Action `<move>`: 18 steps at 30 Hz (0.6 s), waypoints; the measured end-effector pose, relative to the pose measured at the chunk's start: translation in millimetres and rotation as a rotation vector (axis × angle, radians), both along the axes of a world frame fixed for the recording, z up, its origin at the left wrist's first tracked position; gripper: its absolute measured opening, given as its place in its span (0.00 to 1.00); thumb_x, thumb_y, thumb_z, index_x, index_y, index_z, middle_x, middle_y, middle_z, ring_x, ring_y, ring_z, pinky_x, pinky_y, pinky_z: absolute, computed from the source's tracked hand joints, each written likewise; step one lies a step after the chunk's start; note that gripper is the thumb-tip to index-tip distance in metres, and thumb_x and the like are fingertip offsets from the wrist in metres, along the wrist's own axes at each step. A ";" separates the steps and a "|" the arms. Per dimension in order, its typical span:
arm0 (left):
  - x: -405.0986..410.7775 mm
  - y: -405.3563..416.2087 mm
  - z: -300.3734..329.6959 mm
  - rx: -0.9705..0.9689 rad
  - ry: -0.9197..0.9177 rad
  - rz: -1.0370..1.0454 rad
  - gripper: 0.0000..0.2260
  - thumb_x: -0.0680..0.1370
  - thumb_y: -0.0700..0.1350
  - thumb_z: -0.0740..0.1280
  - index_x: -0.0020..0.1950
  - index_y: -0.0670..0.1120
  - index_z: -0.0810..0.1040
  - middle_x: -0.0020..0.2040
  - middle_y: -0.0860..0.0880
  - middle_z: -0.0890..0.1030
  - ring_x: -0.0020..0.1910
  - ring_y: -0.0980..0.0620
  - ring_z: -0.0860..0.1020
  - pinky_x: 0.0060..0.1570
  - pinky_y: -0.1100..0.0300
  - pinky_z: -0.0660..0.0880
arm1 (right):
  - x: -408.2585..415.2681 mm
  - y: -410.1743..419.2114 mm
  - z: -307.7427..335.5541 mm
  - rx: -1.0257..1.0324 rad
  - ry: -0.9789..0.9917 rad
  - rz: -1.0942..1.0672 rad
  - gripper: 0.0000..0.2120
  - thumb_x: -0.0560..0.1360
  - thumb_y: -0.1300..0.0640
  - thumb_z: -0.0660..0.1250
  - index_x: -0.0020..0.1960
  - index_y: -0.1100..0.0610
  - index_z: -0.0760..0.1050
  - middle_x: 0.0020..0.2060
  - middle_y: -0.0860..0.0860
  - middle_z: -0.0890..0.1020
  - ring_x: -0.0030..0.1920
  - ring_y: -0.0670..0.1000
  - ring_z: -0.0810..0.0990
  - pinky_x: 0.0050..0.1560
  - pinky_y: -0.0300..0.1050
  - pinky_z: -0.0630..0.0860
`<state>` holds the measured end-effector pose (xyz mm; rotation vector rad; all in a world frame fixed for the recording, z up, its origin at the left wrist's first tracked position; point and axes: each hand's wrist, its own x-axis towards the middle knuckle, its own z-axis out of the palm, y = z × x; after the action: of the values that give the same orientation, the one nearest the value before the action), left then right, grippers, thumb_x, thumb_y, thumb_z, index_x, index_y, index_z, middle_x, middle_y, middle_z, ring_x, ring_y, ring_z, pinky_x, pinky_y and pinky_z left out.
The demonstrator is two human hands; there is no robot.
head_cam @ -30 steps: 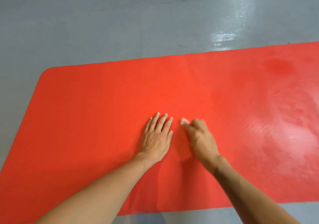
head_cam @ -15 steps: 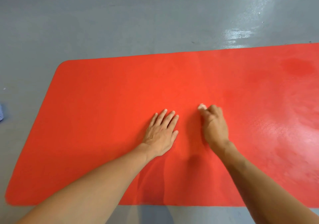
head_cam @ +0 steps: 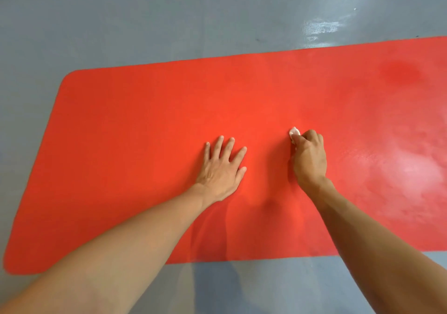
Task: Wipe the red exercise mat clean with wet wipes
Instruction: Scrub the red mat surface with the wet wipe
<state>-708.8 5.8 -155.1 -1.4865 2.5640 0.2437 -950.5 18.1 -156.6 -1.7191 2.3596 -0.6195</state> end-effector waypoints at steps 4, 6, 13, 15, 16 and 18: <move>-5.0 15.0 -11.4 -0.112 0.052 0.057 0.27 0.84 0.59 0.49 0.82 0.53 0.66 0.80 0.46 0.67 0.82 0.37 0.58 0.75 0.27 0.57 | 46.5 35.2 -2.1 -0.076 -0.007 0.185 0.18 0.81 0.65 0.65 0.70 0.62 0.75 0.45 0.55 0.74 0.48 0.58 0.71 0.46 0.52 0.73; -7.6 20.8 -18.7 -0.195 0.120 0.070 0.24 0.84 0.58 0.53 0.80 0.54 0.69 0.77 0.48 0.72 0.80 0.37 0.63 0.73 0.26 0.60 | 56.4 51.3 -3.9 -0.072 0.038 0.410 0.19 0.80 0.64 0.67 0.71 0.62 0.74 0.45 0.54 0.74 0.46 0.57 0.72 0.46 0.51 0.74; -9.7 21.8 -31.2 -0.267 0.228 -0.035 0.23 0.81 0.43 0.63 0.75 0.56 0.74 0.72 0.50 0.77 0.76 0.40 0.70 0.73 0.29 0.63 | 0.9 18.2 -6.7 -0.103 0.001 0.034 0.17 0.80 0.66 0.63 0.67 0.60 0.79 0.48 0.56 0.75 0.50 0.59 0.70 0.50 0.55 0.74; -7.1 22.2 -31.4 -0.245 0.259 -0.020 0.22 0.82 0.44 0.67 0.75 0.57 0.74 0.73 0.51 0.76 0.77 0.42 0.69 0.75 0.31 0.61 | 16.0 22.7 -8.3 -0.088 -0.009 -0.021 0.19 0.80 0.69 0.63 0.70 0.60 0.77 0.50 0.56 0.76 0.51 0.58 0.70 0.52 0.49 0.73; -5.7 22.5 -31.3 -0.234 0.268 -0.024 0.22 0.83 0.46 0.66 0.76 0.57 0.74 0.74 0.52 0.75 0.78 0.43 0.67 0.76 0.32 0.60 | 24.7 27.7 -8.4 -0.097 -0.018 -0.019 0.19 0.81 0.69 0.63 0.70 0.59 0.77 0.49 0.55 0.76 0.51 0.58 0.70 0.51 0.48 0.72; -1.8 22.6 -29.9 -0.209 0.259 -0.045 0.21 0.84 0.48 0.63 0.78 0.58 0.71 0.76 0.52 0.73 0.80 0.44 0.64 0.77 0.33 0.59 | 42.7 40.7 -9.0 -0.107 -0.033 0.033 0.18 0.81 0.67 0.65 0.69 0.59 0.78 0.46 0.54 0.76 0.49 0.56 0.70 0.50 0.49 0.73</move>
<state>-710.6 28.5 -184.9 -1.5543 2.9026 0.1771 -907.9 58.8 -165.6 -1.7718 2.3101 -0.7754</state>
